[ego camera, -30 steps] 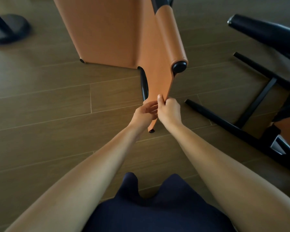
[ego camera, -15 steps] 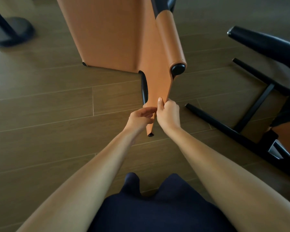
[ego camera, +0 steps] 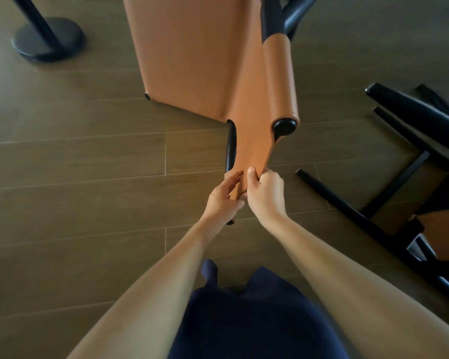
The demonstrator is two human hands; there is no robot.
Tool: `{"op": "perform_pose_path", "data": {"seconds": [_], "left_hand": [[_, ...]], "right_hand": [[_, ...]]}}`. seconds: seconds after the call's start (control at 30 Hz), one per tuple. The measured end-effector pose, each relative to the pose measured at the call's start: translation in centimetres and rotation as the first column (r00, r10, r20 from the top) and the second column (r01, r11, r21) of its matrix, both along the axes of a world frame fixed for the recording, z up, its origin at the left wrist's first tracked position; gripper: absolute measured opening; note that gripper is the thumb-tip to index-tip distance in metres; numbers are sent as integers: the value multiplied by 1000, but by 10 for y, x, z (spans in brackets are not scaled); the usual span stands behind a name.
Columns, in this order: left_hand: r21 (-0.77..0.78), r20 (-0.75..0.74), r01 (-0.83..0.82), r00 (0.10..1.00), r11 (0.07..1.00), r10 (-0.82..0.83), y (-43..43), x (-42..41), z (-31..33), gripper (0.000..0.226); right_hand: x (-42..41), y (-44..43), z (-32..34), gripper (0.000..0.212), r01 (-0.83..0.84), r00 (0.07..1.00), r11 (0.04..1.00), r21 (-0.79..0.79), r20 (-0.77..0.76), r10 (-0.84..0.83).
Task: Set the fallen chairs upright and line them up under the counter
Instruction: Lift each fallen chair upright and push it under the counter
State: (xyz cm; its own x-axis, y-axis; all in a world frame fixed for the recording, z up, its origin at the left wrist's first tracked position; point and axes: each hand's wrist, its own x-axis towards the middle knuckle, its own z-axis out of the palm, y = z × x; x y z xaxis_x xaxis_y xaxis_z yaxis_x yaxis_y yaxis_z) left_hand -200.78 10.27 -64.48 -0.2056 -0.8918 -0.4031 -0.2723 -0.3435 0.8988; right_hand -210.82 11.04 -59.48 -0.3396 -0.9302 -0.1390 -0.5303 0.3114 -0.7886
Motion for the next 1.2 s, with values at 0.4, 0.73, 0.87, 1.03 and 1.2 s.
{"op": "perform_pose_path", "data": {"seconds": [0.4,0.73,0.87,1.03,1.2], "left_hand": [[-8,119,-42,992,999,42,2,15,141,56],[-7,283,-2,959,1000,4,-64,10,260,56],[-1,310,42,950,999,-40,-102,-2,297,59],[-57,365,139,925,989,-109,-122,-23,327,75],[-133,452,168,888,977,-91,-160,-46,372,82]], "right_hand": [[13,-16,166,40,-16,996,996,88,85,9],[8,-99,302,31,-3,984,983,182,177,-30],[-11,-139,334,18,10,976,978,208,209,-54],[-34,-177,361,18,12,973,971,237,221,-66],[-62,-228,402,25,-35,977,949,314,212,-34]]}}
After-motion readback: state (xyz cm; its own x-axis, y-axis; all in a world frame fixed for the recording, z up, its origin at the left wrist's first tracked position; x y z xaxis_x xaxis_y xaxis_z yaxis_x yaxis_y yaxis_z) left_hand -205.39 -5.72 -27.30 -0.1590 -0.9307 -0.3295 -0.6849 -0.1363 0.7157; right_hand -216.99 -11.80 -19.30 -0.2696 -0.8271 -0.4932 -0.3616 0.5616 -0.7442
